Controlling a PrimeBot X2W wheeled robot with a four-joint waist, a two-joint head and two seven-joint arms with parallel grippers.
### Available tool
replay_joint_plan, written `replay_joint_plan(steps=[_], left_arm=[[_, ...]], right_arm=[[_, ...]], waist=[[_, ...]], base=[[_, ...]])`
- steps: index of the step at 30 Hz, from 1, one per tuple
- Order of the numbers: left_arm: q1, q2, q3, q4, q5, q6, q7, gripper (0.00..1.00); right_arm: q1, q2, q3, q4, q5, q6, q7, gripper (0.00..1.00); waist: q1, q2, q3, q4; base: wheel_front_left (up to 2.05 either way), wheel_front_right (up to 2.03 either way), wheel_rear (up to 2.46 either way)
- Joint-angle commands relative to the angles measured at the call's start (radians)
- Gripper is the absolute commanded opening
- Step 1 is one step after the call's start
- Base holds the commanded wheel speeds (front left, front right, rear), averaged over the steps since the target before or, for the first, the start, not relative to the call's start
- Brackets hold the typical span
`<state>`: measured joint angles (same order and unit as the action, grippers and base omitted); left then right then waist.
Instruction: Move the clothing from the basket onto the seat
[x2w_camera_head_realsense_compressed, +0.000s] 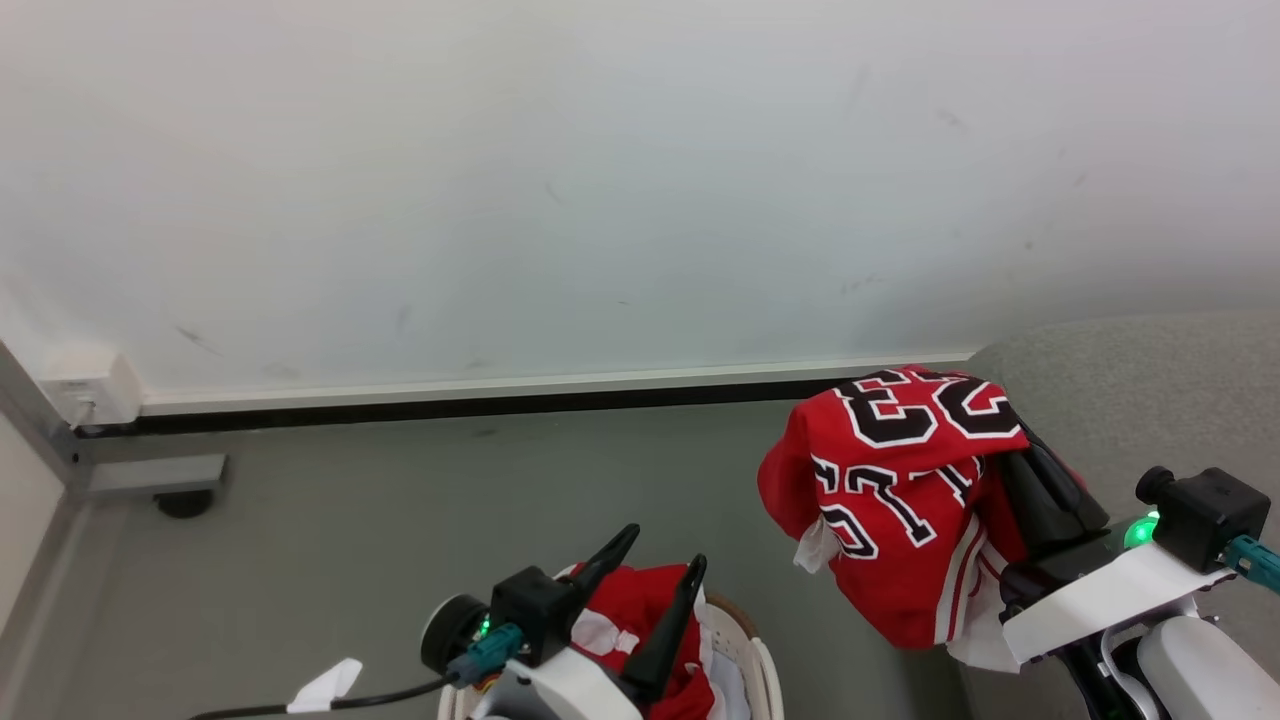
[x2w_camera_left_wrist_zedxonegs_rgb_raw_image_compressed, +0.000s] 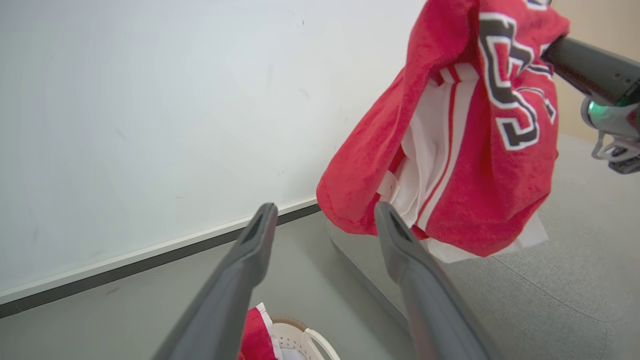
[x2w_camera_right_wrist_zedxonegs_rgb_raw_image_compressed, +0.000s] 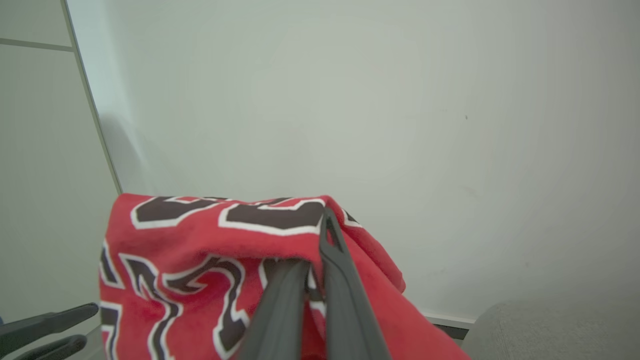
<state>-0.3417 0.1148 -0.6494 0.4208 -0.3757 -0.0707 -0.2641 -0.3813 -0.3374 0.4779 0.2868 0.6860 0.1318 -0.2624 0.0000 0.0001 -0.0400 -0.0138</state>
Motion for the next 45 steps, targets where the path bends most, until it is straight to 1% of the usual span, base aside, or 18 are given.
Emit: replay_joint_plan(steps=[1, 14, 18, 24, 27, 31, 35, 41, 45], left_arm=[[0.014, 0.0, 0.004, -0.002, 0.011, -0.004, 0.0, 1.0], [0.01, -0.025, 0.02, -0.041, 0.046, -0.026, 0.0, 1.0], [0.002, -0.031, 0.012, -0.053, 0.058, -0.032, 0.0, 1.0], [-0.026, -0.042, -0.006, -0.064, 0.069, -0.04, -0.001, 1.0], [-0.049, -0.046, -0.016, -0.068, 0.083, -0.042, -0.001, 1.0], [-0.09, -0.048, -0.027, -0.073, 0.098, -0.047, -0.001, 1.0], [-0.14, -0.045, -0.043, -0.07, 0.109, -0.051, -0.001, 1.0], [-0.246, -0.046, -0.067, -0.073, 0.129, -0.057, -0.001, 1.0], [-0.32, -0.048, -0.09, -0.077, 0.136, -0.058, -0.001, 1.0]], right_arm=[[0.008, -0.003, -0.003, -0.006, -0.006, -0.002, -0.004, 0.0], [0.02, -0.033, -0.053, -0.048, -0.03, -0.002, -0.004, 0.0], [0.028, -0.04, -0.073, -0.061, -0.034, -0.002, -0.004, 0.0], [0.035, -0.046, -0.111, -0.079, -0.041, -0.002, -0.004, 0.0], [0.036, -0.037, -0.14, -0.079, -0.023, -0.002, -0.004, 0.0], [0.006, -0.039, -0.187, -0.074, -0.024, -0.002, 0.0, 0.0], [-0.052, -0.03, -0.263, -0.059, -0.015, -0.002, 0.011, 0.0], [-0.225, -0.01, -0.417, 0.003, -0.011, -0.002, 0.05, 0.0], [-0.377, -0.027, -0.543, 0.093, -0.07, -0.002, 0.068, 0.0]], waist=[[0.0, -0.0001, 0.004, -0.016], [0.0, -0.0001, 0.05, -0.176], [0.0, -0.0001, 0.069, -0.224], [0.0, -0.0001, 0.113, -0.267], [0.0, -0.0001, 0.146, -0.271], [0.0, -0.0001, 0.207, -0.261], [0.0, -0.0001, 0.279, -0.24], [0.0, -0.0001, 0.411, -0.201], [0.0, -0.0001, 0.501, -0.169]], base=[[0.0, 0.0, 0.0], [0.0, 0.0, 0.0], [0.0, 0.0, 0.0], [0.0, 0.0, 0.0], [0.0, 0.0, 0.0], [0.0, 0.0, 0.0], [0.0, 0.0, 0.0], [0.0, 0.0, 0.0], [0.0, 0.0, 0.0]])
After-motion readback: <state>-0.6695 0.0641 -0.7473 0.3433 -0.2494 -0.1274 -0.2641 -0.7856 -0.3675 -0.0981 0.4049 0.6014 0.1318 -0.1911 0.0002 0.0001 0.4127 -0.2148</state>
